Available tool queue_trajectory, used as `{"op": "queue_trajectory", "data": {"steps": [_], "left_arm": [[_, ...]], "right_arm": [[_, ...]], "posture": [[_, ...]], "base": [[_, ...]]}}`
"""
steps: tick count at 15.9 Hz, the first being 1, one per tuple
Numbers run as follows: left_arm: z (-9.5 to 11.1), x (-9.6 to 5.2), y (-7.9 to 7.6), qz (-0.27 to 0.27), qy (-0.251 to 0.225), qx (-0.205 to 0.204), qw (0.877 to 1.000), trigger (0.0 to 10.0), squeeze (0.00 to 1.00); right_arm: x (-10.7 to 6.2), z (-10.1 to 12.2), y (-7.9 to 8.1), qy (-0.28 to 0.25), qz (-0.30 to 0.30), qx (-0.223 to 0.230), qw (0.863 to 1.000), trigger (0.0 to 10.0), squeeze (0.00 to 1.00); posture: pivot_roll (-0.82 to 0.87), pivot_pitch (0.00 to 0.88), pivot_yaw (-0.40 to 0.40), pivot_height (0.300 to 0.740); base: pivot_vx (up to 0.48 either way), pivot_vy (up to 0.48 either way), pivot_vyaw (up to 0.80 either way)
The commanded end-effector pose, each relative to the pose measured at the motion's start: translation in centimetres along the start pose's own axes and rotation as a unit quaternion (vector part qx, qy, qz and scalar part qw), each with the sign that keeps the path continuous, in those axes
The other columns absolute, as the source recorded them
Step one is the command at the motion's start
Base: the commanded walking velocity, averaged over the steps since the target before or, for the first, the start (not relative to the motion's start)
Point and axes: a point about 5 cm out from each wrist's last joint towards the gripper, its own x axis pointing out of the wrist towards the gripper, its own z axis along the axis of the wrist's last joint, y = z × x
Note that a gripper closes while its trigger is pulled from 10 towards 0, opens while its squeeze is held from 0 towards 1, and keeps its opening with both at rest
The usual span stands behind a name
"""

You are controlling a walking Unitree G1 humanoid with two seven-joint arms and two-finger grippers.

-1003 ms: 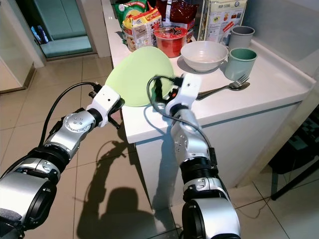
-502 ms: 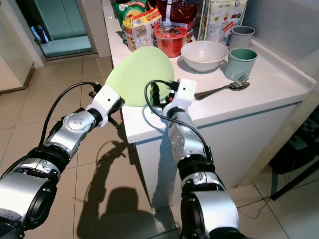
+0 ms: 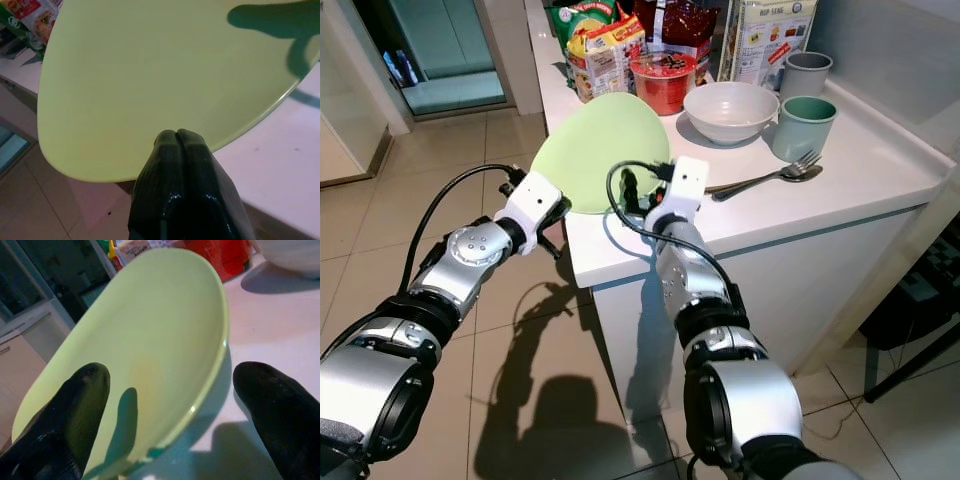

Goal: Setting the table

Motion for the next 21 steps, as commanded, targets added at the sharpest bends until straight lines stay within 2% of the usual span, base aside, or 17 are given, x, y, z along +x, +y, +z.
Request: {"op": "queue_trajectory", "data": {"steps": [1,2,21], "left_arm": [[-2.57,-0.55,-1.33,-0.033,0.057,-0.003,0.998,10.0,0.0],[-2.57,-0.55,-1.35,-0.033,0.057,-0.003,0.998,10.0,0.0],[-2.53,-0.59,-1.33,-0.036,0.054,0.004,0.998,10.0,0.0]], "right_arm": [[0.24,0.33,0.42,-0.004,0.005,-0.006,1.0,3.0,0.0],[0.27,0.31,0.52,-0.004,0.005,-0.007,1.0,0.0,0.0],[0.42,0.21,0.63,-0.004,0.0,-0.005,1.0,0.0,0.0]], "posture": [[0.1,0.0,0.073,0.74],[0.1,0.0,0.073,0.74],[0.11,0.0,0.071,0.74]], "base": [[0.0,0.0,0.0],[0.0,0.0,0.0],[0.0,0.0,0.0]]}}
